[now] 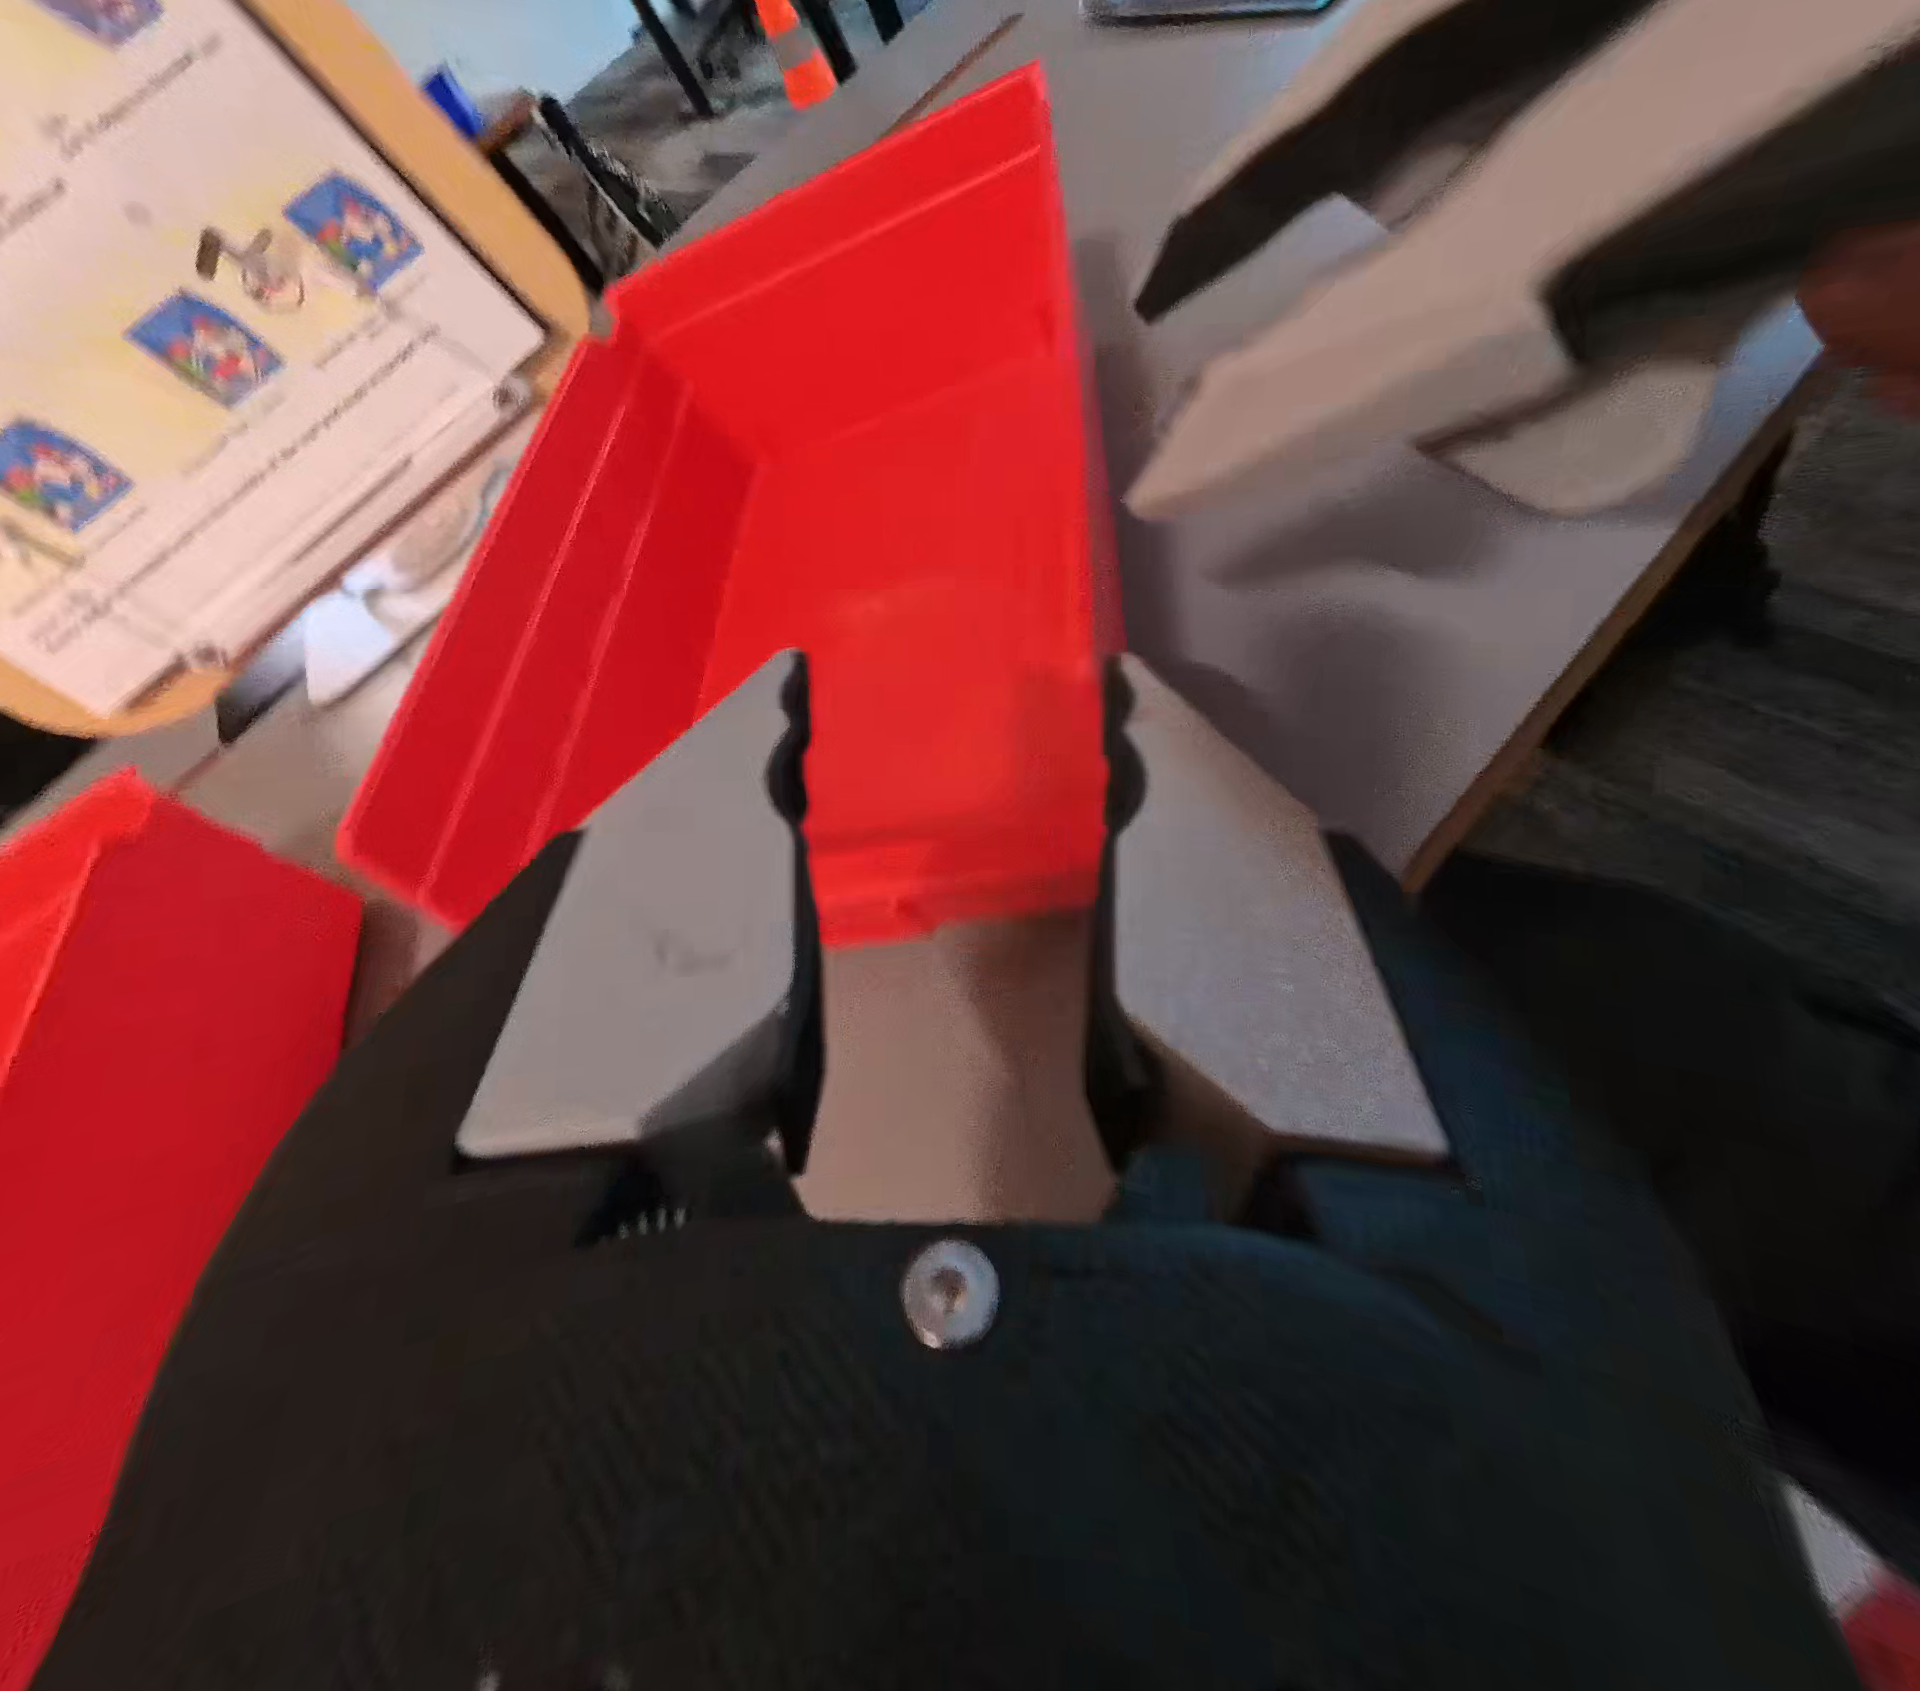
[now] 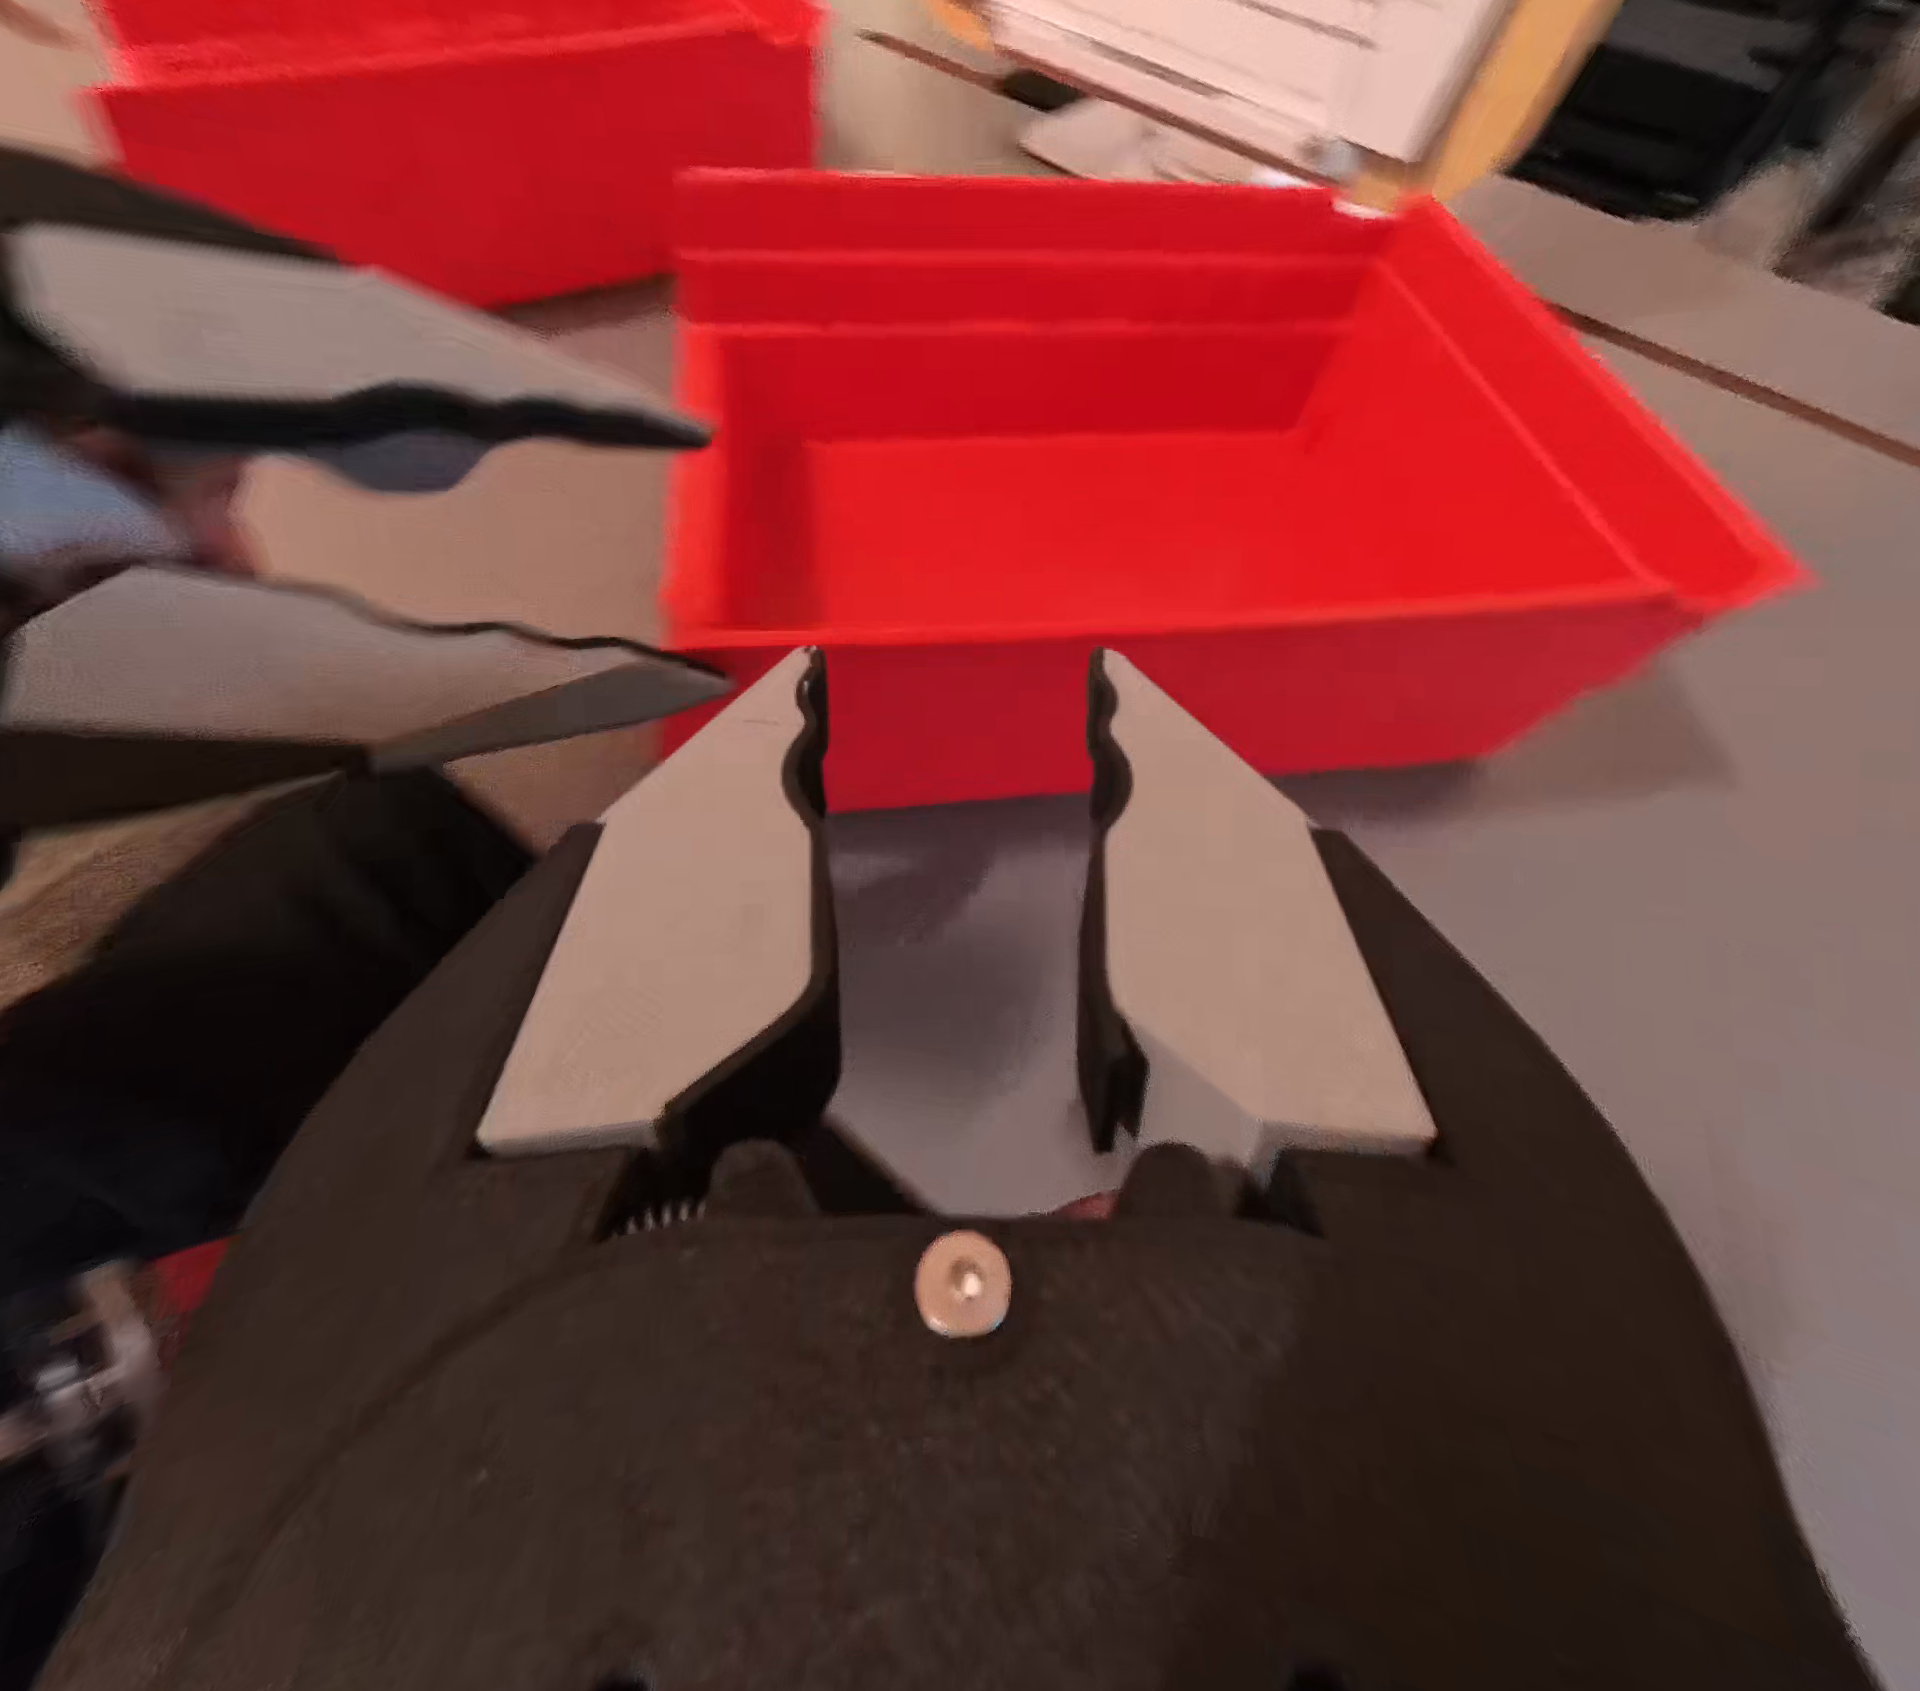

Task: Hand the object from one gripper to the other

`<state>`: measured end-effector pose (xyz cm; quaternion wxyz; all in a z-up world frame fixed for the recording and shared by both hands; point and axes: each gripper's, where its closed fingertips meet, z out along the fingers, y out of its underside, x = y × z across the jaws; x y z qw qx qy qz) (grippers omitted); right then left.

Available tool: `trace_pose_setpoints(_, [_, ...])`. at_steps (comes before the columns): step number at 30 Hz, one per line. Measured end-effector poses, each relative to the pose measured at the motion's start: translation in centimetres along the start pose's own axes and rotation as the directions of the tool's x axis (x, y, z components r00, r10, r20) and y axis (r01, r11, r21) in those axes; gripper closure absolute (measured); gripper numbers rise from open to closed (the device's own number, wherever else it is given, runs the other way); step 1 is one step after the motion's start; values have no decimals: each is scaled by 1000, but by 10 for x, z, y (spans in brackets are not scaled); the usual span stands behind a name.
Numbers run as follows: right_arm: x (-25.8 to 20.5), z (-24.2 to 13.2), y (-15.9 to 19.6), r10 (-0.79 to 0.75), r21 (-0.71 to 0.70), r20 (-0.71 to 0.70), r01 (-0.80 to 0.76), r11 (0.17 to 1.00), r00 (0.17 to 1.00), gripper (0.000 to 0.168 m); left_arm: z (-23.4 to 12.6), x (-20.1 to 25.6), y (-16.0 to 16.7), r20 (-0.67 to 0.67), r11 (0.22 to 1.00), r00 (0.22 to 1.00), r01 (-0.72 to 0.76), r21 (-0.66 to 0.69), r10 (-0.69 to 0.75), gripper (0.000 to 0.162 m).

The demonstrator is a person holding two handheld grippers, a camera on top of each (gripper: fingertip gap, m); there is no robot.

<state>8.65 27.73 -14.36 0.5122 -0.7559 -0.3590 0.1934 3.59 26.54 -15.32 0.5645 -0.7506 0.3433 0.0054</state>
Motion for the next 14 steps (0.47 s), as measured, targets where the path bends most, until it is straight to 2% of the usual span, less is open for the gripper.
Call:
trace_pose_setpoints(1, [-28,3,-1,-14,-1,79,14,1000,997,119,-13,-12,10,-7,999,999,35,-28,-36,92])
trace_pose_setpoints(3, [-79,10,2,-37,-37,220,47,998,975,117,-40,-46,39,29,992,996,88,-90,-86,87])
trace_pose_setpoints(5, [-114,17,-1,-61,-27,287,72,997,956,115,-68,-88,74,109,977,983,162,-139,-147,83])
trace_pose_setpoints(6, [-127,22,0,-67,-35,313,83,996,947,117,-81,-113,92,173,968,970,199,-151,-172,90])
trace_pose_setpoints(9, [-136,44,6,-121,-73,259,144,987,958,118,-117,-179,148,346,927,902,333,-172,-259,110])
trace_pose_setpoints(11, [-114,61,16,-164,-149,134,184,972,977,124,-130,-204,156,372,922,865,383,-55,-337,124])
trace_pose_setpoints(12, [-100,67,21,-185,-189,76,196,962,980,127,-135,-216,161,402,908,833,419,-9,-380,121])
trace_pose_setpoints(13, [-88,69,26,-204,-225,48,210,952,978,160,-135,-222,167,407,895,818,447,-6,-406,112])
trace_pose_setpoints(14, [-78,69,32,-205,-257,37,208,944,978,168,-131,-225,173,406,886,814,462,-20,-416,115])
